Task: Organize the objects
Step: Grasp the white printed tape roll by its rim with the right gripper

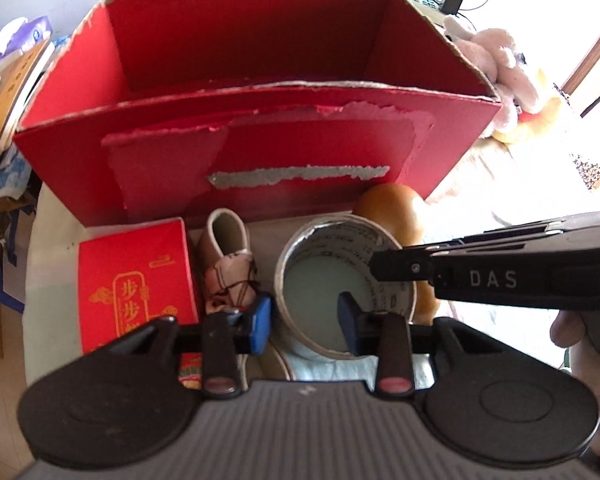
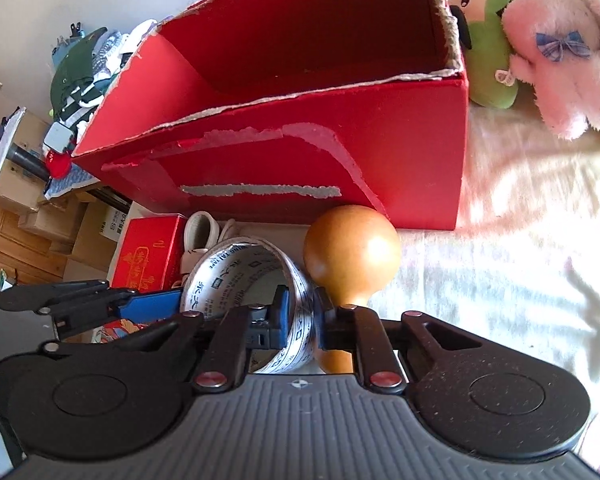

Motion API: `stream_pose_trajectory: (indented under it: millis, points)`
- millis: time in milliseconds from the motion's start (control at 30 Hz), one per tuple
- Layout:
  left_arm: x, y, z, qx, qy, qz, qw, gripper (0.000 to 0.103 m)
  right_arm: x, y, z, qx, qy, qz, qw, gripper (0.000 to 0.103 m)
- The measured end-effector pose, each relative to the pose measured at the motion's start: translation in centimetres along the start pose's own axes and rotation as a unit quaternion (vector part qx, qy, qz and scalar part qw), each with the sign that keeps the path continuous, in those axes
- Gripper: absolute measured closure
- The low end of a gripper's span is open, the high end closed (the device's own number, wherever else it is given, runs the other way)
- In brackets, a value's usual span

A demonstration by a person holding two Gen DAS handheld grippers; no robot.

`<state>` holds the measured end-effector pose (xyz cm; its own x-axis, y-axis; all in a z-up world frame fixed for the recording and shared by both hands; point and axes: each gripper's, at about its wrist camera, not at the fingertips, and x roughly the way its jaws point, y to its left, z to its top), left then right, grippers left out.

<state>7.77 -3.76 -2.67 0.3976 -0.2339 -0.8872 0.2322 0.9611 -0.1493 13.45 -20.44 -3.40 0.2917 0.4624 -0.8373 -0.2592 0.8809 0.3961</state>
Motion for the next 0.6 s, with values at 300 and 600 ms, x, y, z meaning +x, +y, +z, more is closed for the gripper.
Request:
stream_pose_trajectory:
  millis: [300, 600]
  points:
    - [-4.3, -1.5, 0.5, 0.032, -0.038, -0.031, 0.9983, 0.070, -3.9, 0.0, 0.0, -0.020, -0.006, -0.001, 1.000, 0.092]
    - [-10.3, -3.3, 2.5, 0.069, -0.099, -0.073, 0.9900, 0.070, -9.5, 0.0, 2.0, -0.047, -0.053, 0.004, 0.997, 0.094]
